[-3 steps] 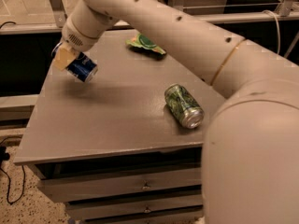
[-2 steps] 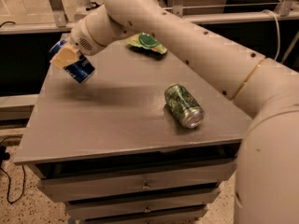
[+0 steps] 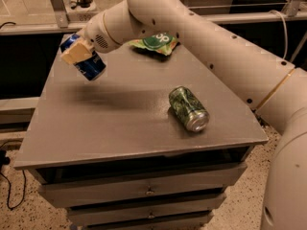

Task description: Place pepsi can upright

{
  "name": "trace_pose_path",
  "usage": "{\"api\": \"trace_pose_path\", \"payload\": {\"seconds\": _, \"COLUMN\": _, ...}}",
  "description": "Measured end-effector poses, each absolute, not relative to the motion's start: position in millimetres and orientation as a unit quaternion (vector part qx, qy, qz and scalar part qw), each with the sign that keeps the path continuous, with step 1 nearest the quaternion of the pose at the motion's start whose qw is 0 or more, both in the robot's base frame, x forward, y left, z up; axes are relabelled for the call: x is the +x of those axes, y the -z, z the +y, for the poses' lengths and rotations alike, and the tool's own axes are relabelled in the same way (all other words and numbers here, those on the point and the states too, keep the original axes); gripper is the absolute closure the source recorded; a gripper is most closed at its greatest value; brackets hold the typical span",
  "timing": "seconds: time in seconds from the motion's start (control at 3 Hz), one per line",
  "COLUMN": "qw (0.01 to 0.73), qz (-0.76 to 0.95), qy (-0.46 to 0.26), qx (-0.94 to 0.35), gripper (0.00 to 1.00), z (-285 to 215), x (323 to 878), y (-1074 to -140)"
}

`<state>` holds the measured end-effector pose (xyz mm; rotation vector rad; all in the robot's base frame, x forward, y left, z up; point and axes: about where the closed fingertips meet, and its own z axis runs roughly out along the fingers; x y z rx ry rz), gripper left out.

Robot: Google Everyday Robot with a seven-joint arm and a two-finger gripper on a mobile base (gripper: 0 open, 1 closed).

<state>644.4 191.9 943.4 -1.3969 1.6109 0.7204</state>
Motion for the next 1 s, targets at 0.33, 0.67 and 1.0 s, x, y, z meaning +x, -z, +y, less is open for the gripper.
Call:
{"api": "trace_pose_path", "payload": {"seconds": 0.33, "qw": 0.449, "qz": 0.645, "qy": -0.282, "qx": -0.551, "gripper": 1.00, "z": 160, "x": 651, "y": -956}}
{"api": "trace_pose_path", "payload": {"seconds": 0.67, "qw": 0.478, "qz": 0.639, "qy": -0.280, "qx": -0.533, "gripper": 1.00, "z": 107, "x": 659, "y": -970}}
{"api": "trace_pose_path", "payload": {"seconds": 1.0, "qw": 0.510, "qz": 0.628, "qy": -0.293, "qx": -0.510, "gripper": 1.00, "z": 63, "x": 667, "y": -972}}
